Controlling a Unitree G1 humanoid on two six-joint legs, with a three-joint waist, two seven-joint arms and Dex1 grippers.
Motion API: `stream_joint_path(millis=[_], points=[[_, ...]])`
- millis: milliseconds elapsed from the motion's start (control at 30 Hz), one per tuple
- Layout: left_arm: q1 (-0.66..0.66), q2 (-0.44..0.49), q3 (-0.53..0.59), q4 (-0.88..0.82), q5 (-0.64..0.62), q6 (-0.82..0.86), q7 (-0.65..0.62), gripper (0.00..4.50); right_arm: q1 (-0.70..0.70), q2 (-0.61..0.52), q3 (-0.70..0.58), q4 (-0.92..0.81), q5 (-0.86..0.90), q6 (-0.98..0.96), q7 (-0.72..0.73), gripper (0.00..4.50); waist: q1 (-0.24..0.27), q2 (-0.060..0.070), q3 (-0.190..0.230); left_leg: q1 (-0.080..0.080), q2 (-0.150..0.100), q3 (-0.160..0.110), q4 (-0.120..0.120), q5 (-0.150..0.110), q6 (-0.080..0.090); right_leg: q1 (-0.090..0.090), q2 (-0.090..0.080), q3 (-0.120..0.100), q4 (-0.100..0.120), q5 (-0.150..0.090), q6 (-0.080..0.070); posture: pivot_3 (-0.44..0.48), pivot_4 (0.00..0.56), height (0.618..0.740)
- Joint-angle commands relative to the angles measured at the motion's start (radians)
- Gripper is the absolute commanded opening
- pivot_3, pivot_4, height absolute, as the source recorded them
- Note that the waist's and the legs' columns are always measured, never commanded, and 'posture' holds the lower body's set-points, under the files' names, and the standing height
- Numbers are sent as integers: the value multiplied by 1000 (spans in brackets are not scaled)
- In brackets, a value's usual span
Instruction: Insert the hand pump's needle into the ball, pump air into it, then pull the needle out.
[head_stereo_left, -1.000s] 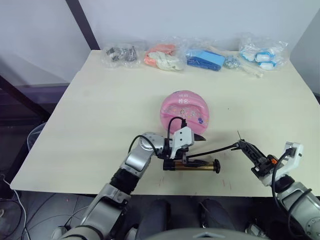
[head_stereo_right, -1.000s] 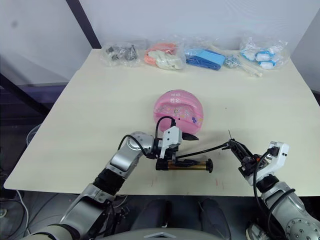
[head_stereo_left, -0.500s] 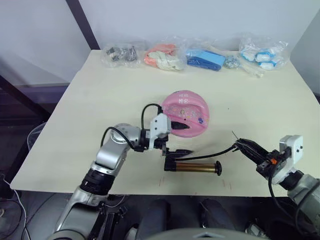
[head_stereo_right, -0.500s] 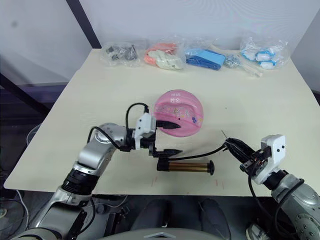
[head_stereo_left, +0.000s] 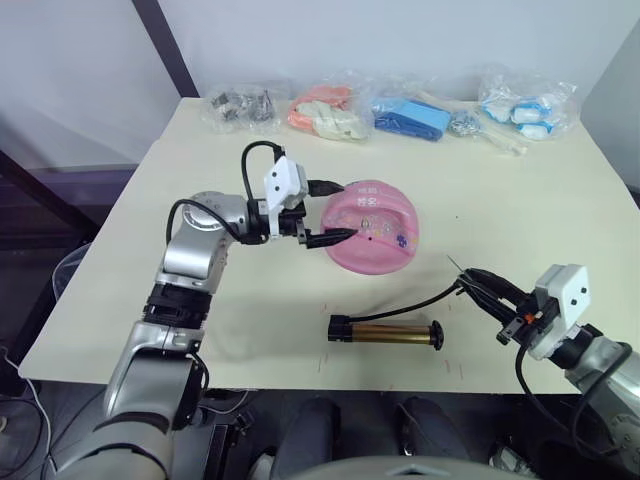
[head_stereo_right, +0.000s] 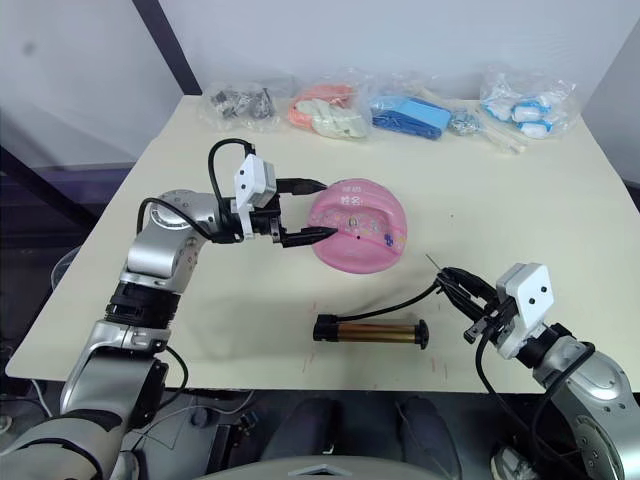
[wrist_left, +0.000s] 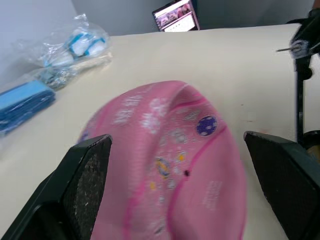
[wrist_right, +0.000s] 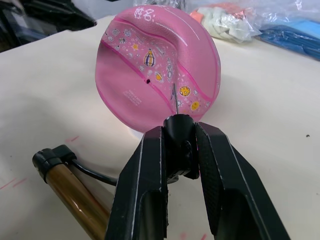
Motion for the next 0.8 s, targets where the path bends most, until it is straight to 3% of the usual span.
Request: stream_joint_path(millis=[33, 500, 800], points=[[-61, 1, 7, 60, 24, -40, -12, 4481, -15, 8, 8, -52, -18, -26, 1, 310, 0, 0, 0, 0, 0, 0, 0, 0, 0, 0, 0, 0, 0, 0, 0, 0, 150, 740], [-235, -88, -33, 344, 143, -105, 15, 4481, -32, 30, 53, -87, -85, -35, -2, 310, -1, -2, 1, -3, -2, -2, 2, 0, 0, -2, 0, -1, 1, 0, 0, 0, 150, 740], [-245, -97, -30, 384, 152, -112, 3, 4481, -40, 36, 62, -64, -175, -166, 36, 310, -2, -2, 1, -4, -2, -2, 3, 0, 0, -3, 1, -2, 3, 0, 0, 0, 150, 740]])
